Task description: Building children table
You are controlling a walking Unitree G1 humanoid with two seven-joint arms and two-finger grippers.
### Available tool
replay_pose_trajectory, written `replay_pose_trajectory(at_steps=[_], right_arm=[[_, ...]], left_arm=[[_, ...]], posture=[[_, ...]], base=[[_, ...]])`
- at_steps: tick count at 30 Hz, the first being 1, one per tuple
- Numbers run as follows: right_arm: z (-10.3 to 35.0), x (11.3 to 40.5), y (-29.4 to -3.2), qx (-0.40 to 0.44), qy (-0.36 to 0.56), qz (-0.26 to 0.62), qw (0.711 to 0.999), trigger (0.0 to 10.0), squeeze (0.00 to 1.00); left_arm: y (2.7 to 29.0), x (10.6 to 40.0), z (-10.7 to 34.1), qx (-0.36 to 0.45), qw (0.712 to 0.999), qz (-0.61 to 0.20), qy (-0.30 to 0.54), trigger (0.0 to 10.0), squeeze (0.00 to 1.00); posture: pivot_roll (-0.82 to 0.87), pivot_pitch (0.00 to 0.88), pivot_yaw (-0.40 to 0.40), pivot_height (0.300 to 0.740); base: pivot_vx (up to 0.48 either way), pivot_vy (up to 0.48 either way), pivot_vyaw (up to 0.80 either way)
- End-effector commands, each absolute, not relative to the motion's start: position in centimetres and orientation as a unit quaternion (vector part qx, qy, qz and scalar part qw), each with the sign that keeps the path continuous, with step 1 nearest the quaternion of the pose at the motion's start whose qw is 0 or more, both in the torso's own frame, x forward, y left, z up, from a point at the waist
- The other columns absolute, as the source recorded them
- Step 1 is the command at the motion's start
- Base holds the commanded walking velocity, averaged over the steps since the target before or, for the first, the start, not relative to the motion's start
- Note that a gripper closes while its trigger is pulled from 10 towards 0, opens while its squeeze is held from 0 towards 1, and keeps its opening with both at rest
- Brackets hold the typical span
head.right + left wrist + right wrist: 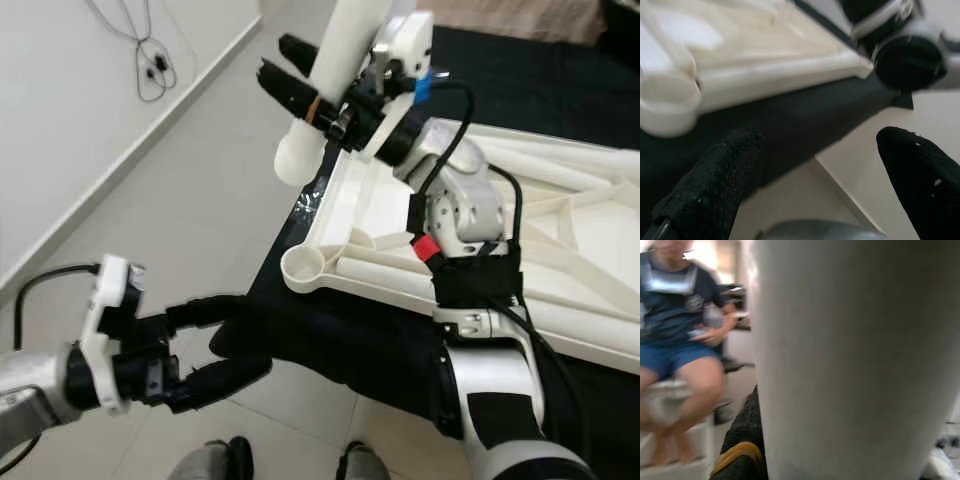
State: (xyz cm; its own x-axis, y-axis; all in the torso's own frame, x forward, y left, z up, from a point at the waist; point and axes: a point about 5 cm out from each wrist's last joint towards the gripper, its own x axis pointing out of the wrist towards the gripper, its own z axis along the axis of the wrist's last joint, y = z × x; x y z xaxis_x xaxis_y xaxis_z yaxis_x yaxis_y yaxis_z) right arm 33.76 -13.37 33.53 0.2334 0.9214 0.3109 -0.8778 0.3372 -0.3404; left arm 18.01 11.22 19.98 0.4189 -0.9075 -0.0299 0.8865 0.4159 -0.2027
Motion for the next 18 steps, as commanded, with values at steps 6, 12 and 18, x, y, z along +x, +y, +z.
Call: replay_pose_trajectory(at_steps=[6,12,18], right_arm=[[31.7,33.4,-13.2,-0.056,-0.17,0.684,0.707,10.0,0.0],[31.3,34.2,-14.1,-0.059,-0.145,0.698,0.699,10.0,0.0],[29.7,32.1,-13.1,-0.073,-0.12,0.761,0.633,10.0,0.0]], left_arm=[[9.9,16.4,17.2,-0.026,0.867,-0.491,0.076,10.0,0.0],[9.1,15.6,15.8,0.032,0.887,-0.458,0.052,10.0,0.0],[9.3,16.1,16.4,0.054,0.918,-0.393,0.004,10.0,0.0]], posture=[[0.06,0.349,0.01,0.74],[0.07,0.381,0.013,0.74],[0.08,0.403,0.022,0.74]], base=[[0.0,0.0,0.0],[0.0,0.0,0.0],[0.0,0.0,0.0]])
